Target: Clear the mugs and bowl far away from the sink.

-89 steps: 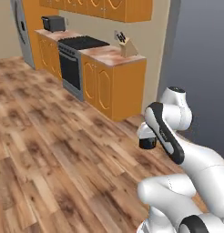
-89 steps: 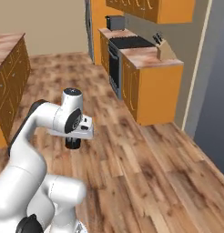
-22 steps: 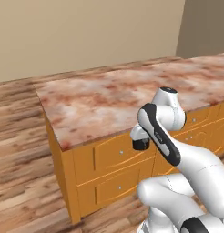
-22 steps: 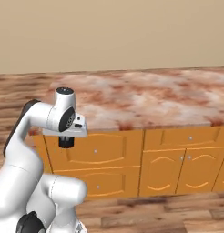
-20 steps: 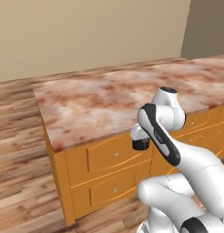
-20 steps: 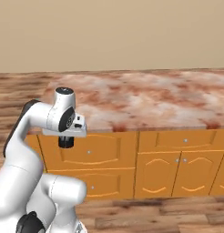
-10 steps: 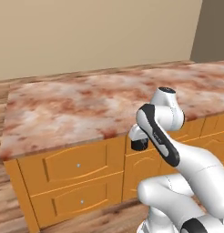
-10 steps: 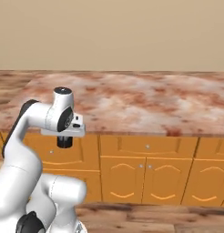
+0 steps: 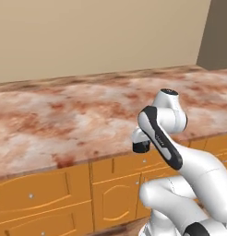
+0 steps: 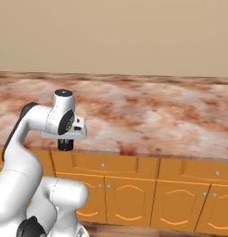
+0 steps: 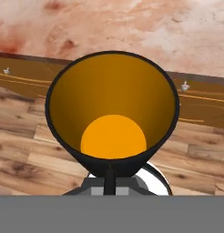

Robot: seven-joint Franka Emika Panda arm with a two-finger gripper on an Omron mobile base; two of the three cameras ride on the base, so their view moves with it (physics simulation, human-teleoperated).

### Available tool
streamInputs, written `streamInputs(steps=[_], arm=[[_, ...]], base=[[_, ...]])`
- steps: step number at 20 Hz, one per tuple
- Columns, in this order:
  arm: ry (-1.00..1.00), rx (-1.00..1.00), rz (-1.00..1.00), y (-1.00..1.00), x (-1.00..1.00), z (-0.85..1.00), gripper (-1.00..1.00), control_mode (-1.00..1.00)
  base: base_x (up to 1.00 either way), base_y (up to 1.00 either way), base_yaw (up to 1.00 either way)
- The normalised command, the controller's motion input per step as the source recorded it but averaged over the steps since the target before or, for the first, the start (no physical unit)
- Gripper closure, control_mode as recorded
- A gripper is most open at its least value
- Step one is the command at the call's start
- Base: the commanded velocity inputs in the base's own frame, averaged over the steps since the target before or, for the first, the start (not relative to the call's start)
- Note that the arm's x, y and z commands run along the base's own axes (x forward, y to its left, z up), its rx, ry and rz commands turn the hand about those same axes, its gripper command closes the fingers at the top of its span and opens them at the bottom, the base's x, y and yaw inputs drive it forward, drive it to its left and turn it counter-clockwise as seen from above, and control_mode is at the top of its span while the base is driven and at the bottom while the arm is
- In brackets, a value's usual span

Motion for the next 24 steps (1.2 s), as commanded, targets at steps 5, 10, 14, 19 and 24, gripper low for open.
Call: streamInputs(steps=[5,10,14,19,24], arm=[[0.00,0.00,0.00,0.00,0.00,0.00,1.00,1.00],[0.00,0.00,0.00,0.00,0.00,0.00,1.00,1.00],[0.00,0.00,0.00,0.00,0.00,0.00,1.00,1.00],[0.00,0.00,0.00,0.00,0.00,0.00,1.00,1.00],[0.00,0.00,0.00,0.00,0.02,0.00,1.00,-1.00]], base=[[0.53,-0.61,0.12],[0.23,-0.09,0.04],[0.41,0.00,0.05],[0.43,0.00,0.04],[0.05,0.00,0.00]])
